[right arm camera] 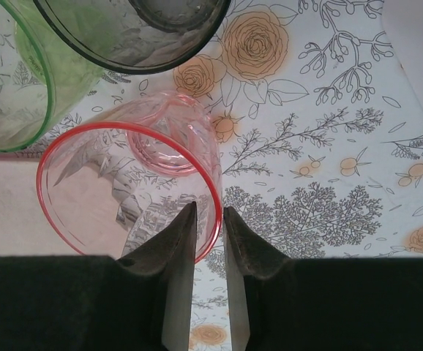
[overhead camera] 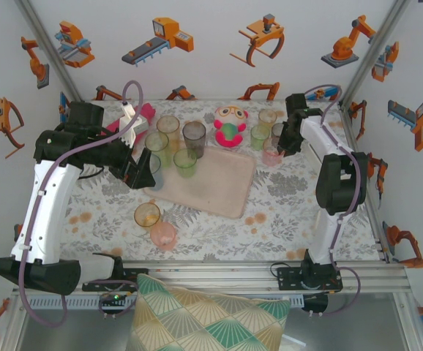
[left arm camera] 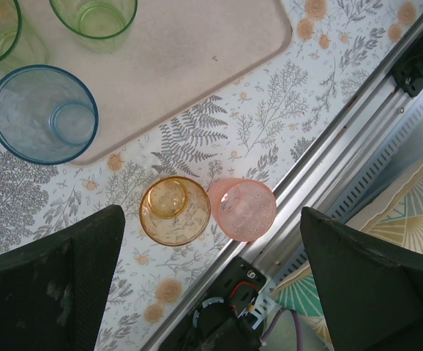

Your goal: Place the glasses into the tray

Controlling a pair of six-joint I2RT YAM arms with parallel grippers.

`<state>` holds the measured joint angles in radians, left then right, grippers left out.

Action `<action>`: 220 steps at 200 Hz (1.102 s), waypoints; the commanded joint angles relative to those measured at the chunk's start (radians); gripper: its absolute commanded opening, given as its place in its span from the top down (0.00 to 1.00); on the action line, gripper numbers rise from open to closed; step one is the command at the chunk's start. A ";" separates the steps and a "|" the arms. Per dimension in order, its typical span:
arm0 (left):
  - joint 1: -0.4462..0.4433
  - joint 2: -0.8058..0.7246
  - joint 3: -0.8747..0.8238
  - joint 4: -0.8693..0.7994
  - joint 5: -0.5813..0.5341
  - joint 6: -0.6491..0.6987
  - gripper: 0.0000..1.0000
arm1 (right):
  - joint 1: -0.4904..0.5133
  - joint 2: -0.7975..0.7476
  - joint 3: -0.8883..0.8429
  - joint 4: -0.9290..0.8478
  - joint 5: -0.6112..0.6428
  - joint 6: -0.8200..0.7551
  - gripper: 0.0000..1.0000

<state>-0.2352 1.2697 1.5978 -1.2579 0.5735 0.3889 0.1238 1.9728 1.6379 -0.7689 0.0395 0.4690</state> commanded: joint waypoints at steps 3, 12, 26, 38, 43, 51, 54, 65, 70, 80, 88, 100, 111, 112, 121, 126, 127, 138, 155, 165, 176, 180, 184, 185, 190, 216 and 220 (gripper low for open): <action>0.002 -0.008 0.006 -0.026 0.025 0.013 0.03 | -0.007 0.011 0.038 -0.011 0.020 -0.021 0.79; 0.002 -0.008 0.007 -0.027 0.025 0.012 0.03 | -0.008 0.012 0.037 -0.013 0.022 -0.023 0.79; 0.002 -0.007 0.007 -0.026 0.024 0.013 0.03 | -0.007 0.010 0.039 -0.014 0.022 -0.024 0.80; 0.002 -0.005 0.007 -0.024 0.025 0.011 0.03 | -0.008 0.010 0.040 -0.016 0.023 -0.024 0.81; 0.002 -0.005 0.007 -0.024 0.024 0.010 0.03 | -0.008 0.010 0.040 -0.016 0.023 -0.025 0.82; 0.002 -0.006 0.007 -0.023 0.022 0.011 0.03 | -0.008 0.009 0.042 -0.018 0.023 -0.026 0.82; 0.002 -0.006 0.008 -0.024 0.023 0.010 0.03 | -0.008 0.009 0.042 -0.017 0.024 -0.025 0.82; 0.003 -0.006 0.008 -0.024 0.022 0.009 0.03 | -0.009 0.009 0.045 -0.019 0.023 -0.026 0.84; 0.002 -0.006 0.007 -0.023 0.022 0.009 0.03 | -0.007 0.010 0.047 -0.020 0.022 -0.026 0.84; 0.002 -0.005 0.008 -0.022 0.022 0.010 0.03 | -0.007 0.011 0.050 -0.022 0.022 -0.027 0.85; 0.002 -0.006 0.008 -0.022 0.020 0.010 0.03 | -0.008 0.014 0.051 -0.024 0.021 -0.027 0.86; 0.003 -0.007 0.008 -0.023 0.021 0.010 0.03 | -0.007 0.013 0.053 -0.024 0.021 -0.027 0.87; 0.002 -0.006 0.007 -0.021 0.020 0.009 0.03 | -0.008 0.012 0.053 -0.025 0.020 -0.029 0.88; 0.002 -0.007 0.007 -0.021 0.020 0.009 0.03 | -0.009 0.012 0.053 -0.025 0.020 -0.029 0.89; 0.003 -0.007 0.008 -0.020 0.019 0.008 0.03 | -0.008 0.010 0.055 -0.028 0.020 -0.029 0.89; 0.001 -0.007 0.008 -0.019 0.019 0.008 0.03 | -0.007 0.009 0.054 -0.028 0.021 -0.029 0.89; 0.002 -0.008 0.007 -0.020 0.019 0.008 0.03 | -0.007 0.009 0.055 -0.028 0.022 -0.030 0.90; 0.002 -0.006 0.008 -0.018 0.016 0.007 0.03 | -0.008 0.006 0.056 -0.030 0.022 -0.030 0.90; 0.002 -0.007 0.010 -0.015 0.012 0.003 0.03 | -0.008 0.001 0.059 -0.031 0.022 -0.030 0.91; 0.002 -0.007 0.011 -0.015 0.010 0.002 0.03 | -0.007 -0.004 0.059 -0.033 0.019 -0.031 0.92; 0.002 -0.007 0.012 -0.014 0.008 0.002 0.03 | -0.008 -0.011 0.058 -0.036 0.017 -0.031 0.92; 0.002 -0.007 0.013 -0.015 0.007 0.000 0.03 | -0.007 -0.015 0.058 -0.037 0.017 -0.031 0.92; 0.002 -0.008 0.013 -0.013 0.005 -0.002 0.03 | -0.007 -0.018 0.056 -0.038 0.017 -0.032 0.92; 0.003 -0.009 0.013 -0.012 0.005 -0.001 0.03 | -0.008 -0.019 0.055 -0.039 0.017 -0.032 0.92; 0.002 -0.008 0.013 -0.012 0.003 -0.002 0.03 | -0.007 -0.024 0.053 -0.041 0.017 -0.032 0.93; 0.003 -0.007 0.011 0.001 -0.016 -0.013 0.03 | -0.006 -0.060 0.033 -0.041 0.023 -0.036 0.93; 0.002 -0.007 0.011 0.003 -0.019 -0.013 0.03 | -0.006 -0.065 0.029 -0.041 0.023 -0.038 0.93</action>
<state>-0.2352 1.2697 1.5978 -1.2568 0.5632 0.3882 0.1238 1.9736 1.6646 -0.7811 0.0452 0.4500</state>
